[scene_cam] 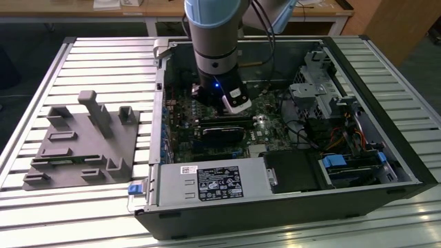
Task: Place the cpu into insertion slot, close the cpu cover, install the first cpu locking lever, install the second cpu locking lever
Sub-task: 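Install the second cpu locking lever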
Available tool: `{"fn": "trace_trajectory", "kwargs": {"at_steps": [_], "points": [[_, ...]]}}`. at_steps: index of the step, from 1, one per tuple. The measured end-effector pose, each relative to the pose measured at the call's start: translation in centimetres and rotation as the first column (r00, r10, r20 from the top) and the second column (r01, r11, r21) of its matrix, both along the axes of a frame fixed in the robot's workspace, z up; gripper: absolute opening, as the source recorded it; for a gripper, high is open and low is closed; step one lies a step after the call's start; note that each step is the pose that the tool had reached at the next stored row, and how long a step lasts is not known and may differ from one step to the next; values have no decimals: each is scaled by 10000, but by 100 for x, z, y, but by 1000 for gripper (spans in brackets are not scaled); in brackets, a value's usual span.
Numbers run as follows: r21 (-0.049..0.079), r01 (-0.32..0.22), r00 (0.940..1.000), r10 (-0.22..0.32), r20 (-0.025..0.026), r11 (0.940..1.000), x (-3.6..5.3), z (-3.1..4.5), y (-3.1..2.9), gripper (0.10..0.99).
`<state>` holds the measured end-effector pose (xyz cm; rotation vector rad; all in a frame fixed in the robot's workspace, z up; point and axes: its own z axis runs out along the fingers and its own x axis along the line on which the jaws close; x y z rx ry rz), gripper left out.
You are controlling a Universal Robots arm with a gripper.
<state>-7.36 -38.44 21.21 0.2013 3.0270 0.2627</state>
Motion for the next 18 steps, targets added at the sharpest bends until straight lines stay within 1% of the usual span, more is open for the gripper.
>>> {"fn": "trace_trajectory", "kwargs": {"at_steps": [2,7,9,11,13,15,18], "points": [[135,0,10000,0,0,9999,-5,-1,-38,106],[350,-2,10000,2,2,9994,-15,-4,-140,106],[525,-2,10000,2,1,9986,-23,-11,-166,106],[757,-9,10000,9,0,9971,-36,-19,-182,106],[956,-21,10000,21,1,9954,-51,-30,-196,106],[1096,-27,10000,27,2,9940,-64,-46,-221,106],[1259,-35,10000,35,2,9920,-82,-72,-260,106]]}}
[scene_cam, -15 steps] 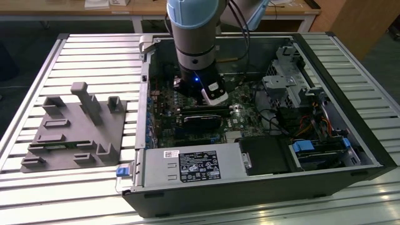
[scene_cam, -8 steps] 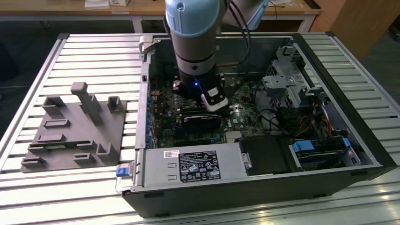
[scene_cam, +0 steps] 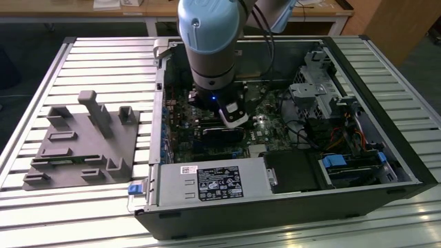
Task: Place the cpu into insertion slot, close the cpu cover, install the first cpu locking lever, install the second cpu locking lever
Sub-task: 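Install the second cpu locking lever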
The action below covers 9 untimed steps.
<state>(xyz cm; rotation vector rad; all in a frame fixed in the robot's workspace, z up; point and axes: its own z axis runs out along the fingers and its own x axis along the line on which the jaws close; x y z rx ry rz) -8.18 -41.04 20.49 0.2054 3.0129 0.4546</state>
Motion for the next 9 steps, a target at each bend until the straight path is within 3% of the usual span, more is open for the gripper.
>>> {"fn": "trace_trajectory", "kwargs": {"at_steps": [9], "points": [[488,-2,10000,2,1,9988,-44,-84,-38,106]]}}
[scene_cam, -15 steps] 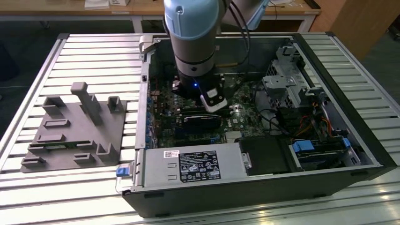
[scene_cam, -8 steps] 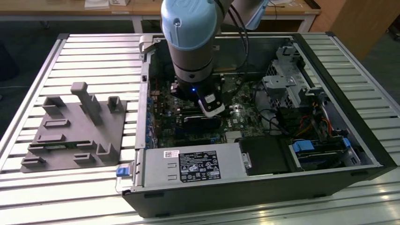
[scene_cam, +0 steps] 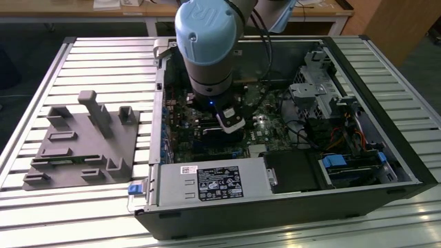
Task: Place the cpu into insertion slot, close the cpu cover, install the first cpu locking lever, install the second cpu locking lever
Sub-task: 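Install the second cpu locking lever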
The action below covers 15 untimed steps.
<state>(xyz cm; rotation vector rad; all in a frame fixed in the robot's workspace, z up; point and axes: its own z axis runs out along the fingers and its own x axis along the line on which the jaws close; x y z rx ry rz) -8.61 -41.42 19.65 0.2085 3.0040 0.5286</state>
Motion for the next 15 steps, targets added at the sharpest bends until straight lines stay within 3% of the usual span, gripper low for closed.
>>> {"fn": "trace_trajectory", "kwargs": {"at_steps": [5,15], "points": [[163,-1,10000,1,0,9999,-30,-53,-1,106],[210,-8,10000,8,-2,9998,-100,-119,21,106]]}}
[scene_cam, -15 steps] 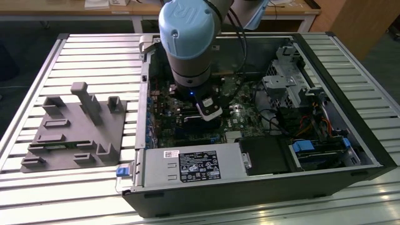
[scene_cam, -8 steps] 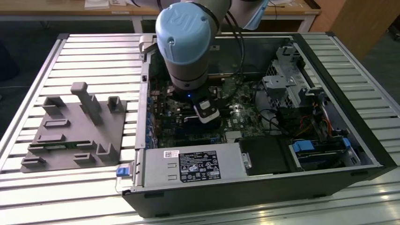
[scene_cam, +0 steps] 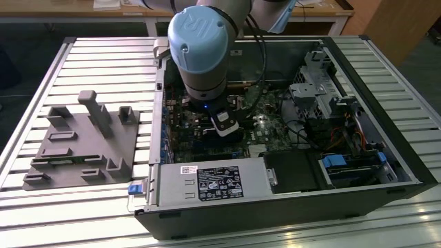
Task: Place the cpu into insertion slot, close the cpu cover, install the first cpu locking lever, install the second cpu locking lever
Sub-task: 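Install the second cpu locking lever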
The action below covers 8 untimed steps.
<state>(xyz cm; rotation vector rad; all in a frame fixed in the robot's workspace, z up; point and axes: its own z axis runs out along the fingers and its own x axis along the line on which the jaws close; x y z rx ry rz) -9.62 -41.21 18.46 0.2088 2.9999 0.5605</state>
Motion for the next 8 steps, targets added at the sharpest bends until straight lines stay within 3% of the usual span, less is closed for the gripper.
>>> {"fn": "trace_trajectory", "kwargs": {"at_steps": [4,8], "points": [[-2,-1,10000,1,0,10000,-1,3,2,106],[-11,-1,10000,1,1,10000,0,66,3,106]]}}
